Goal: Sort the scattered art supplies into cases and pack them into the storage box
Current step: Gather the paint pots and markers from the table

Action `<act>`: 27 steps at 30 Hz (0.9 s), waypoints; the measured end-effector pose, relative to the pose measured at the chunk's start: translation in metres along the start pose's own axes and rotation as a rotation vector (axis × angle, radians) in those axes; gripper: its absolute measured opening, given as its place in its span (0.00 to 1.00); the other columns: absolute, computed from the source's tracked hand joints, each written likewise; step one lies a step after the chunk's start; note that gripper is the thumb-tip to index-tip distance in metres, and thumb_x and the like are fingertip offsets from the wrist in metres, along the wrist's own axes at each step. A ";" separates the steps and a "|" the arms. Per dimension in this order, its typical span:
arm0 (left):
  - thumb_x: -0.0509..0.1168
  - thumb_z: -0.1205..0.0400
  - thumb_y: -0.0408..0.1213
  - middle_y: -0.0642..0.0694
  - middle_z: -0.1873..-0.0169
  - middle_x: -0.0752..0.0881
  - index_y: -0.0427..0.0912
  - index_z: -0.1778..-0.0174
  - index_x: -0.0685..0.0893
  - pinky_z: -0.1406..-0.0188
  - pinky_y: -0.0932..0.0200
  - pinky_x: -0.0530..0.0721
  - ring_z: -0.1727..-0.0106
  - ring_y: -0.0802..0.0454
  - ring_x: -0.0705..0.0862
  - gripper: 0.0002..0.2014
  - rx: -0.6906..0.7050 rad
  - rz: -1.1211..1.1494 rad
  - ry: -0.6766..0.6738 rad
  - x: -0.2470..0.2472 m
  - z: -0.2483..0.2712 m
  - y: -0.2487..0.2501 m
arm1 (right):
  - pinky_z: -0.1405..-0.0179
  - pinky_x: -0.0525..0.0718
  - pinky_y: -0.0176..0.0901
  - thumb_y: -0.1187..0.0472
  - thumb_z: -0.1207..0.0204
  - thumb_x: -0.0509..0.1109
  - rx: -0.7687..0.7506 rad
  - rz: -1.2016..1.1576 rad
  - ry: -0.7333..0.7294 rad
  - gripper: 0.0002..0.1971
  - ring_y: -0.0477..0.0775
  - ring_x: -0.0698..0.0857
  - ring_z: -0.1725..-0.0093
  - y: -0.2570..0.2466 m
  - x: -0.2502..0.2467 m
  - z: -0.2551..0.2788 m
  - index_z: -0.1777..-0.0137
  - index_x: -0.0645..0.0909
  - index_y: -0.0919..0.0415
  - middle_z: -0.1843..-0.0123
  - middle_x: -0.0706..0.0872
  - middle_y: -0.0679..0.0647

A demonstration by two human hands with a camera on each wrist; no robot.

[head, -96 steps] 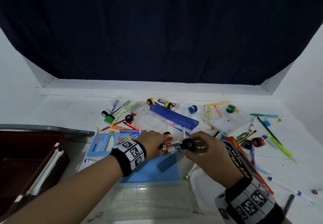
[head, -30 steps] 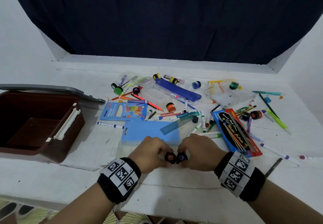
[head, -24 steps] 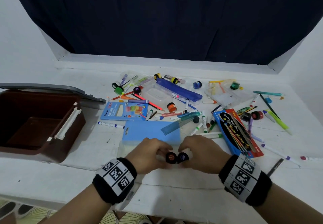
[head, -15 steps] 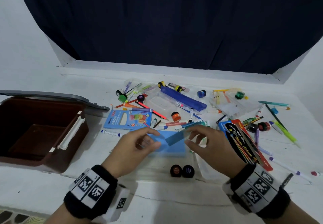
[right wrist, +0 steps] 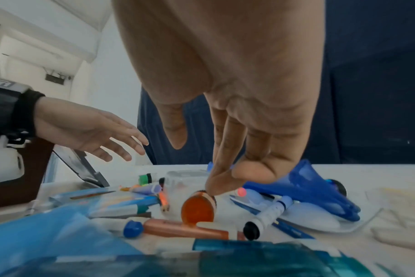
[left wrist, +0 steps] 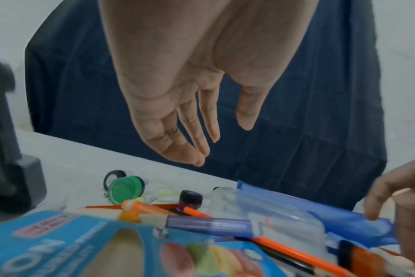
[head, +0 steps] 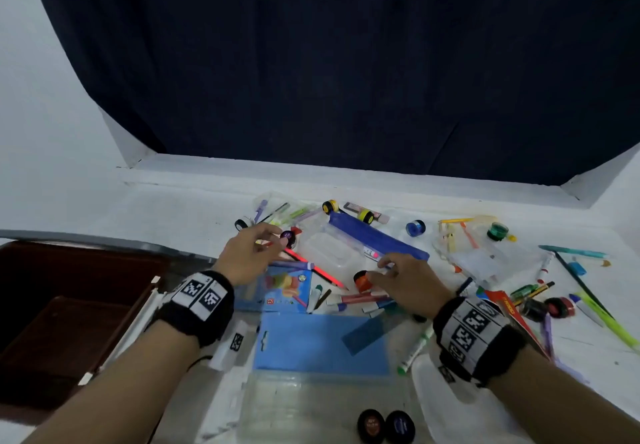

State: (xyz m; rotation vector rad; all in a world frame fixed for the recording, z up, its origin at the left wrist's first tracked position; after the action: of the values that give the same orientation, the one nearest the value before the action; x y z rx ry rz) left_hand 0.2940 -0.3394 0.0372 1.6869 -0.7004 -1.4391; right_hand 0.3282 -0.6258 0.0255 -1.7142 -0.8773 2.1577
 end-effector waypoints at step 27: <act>0.75 0.21 0.34 0.50 0.51 0.89 0.49 0.44 0.87 0.52 0.59 0.82 0.54 0.51 0.86 0.11 0.188 -0.403 0.023 0.006 -0.061 0.035 | 0.61 0.83 0.33 0.50 0.31 0.81 -0.156 -0.117 0.095 0.10 0.40 0.85 0.64 -0.022 -0.016 -0.022 0.59 0.84 0.51 0.64 0.87 0.44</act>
State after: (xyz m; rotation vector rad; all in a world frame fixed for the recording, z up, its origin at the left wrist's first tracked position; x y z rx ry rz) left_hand 0.3577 -0.3495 0.0657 2.0746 -0.5137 -1.6642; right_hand 0.3494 -0.6107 0.0479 -1.7722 -1.1158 1.9622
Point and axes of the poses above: each hand's wrist, its own z-axis away from the middle knuckle, its own x-axis out of the palm, y = z × x, the point moved 10 cm from there along -z, towards the middle knuckle
